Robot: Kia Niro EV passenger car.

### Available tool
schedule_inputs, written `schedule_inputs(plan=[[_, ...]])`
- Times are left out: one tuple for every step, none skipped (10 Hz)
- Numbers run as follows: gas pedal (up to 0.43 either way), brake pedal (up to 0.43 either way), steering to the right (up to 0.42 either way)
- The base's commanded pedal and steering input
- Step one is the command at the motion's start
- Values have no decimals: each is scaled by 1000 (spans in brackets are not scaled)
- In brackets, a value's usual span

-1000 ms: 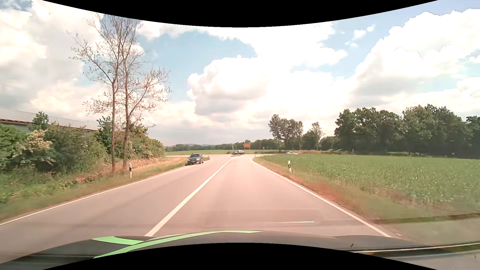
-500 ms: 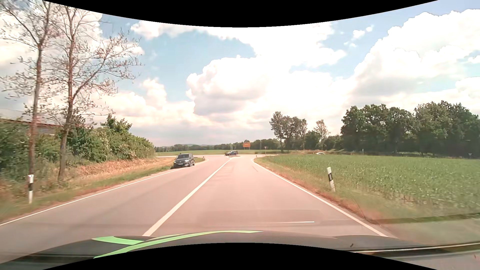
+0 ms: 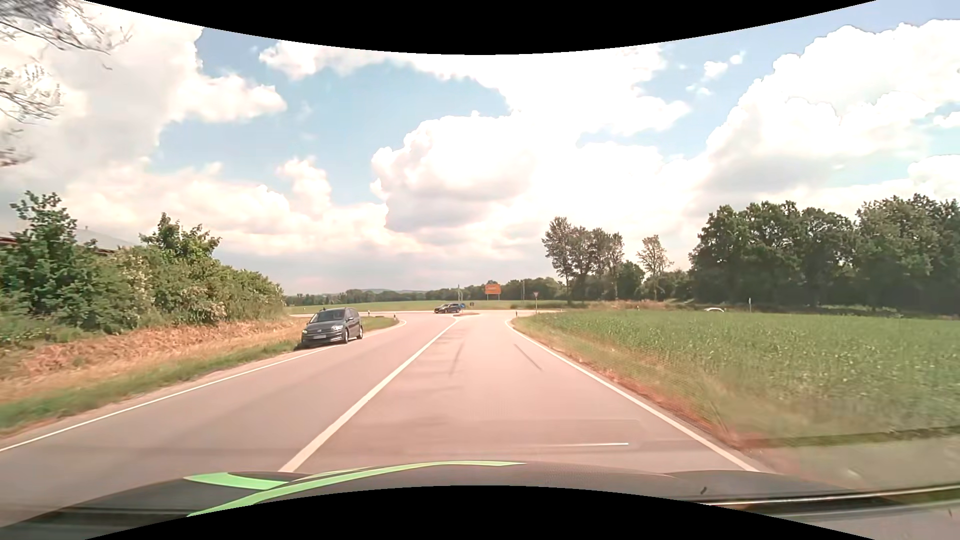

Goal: Follow the waypoints while adhering to traffic rules and regulations

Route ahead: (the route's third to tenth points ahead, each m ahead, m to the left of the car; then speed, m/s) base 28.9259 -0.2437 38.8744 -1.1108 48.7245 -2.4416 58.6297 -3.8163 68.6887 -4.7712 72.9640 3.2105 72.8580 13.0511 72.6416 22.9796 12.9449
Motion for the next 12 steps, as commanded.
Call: schedule_inputs(plan=[[0,24,3],[0,24,3],[0,37,3],[0,49,3],[0,55,3],[0,61,3],[0,61,0],[0,61,0],[0,67,0],[0,67,-1],[0,67,-1],[0,67,-2]])
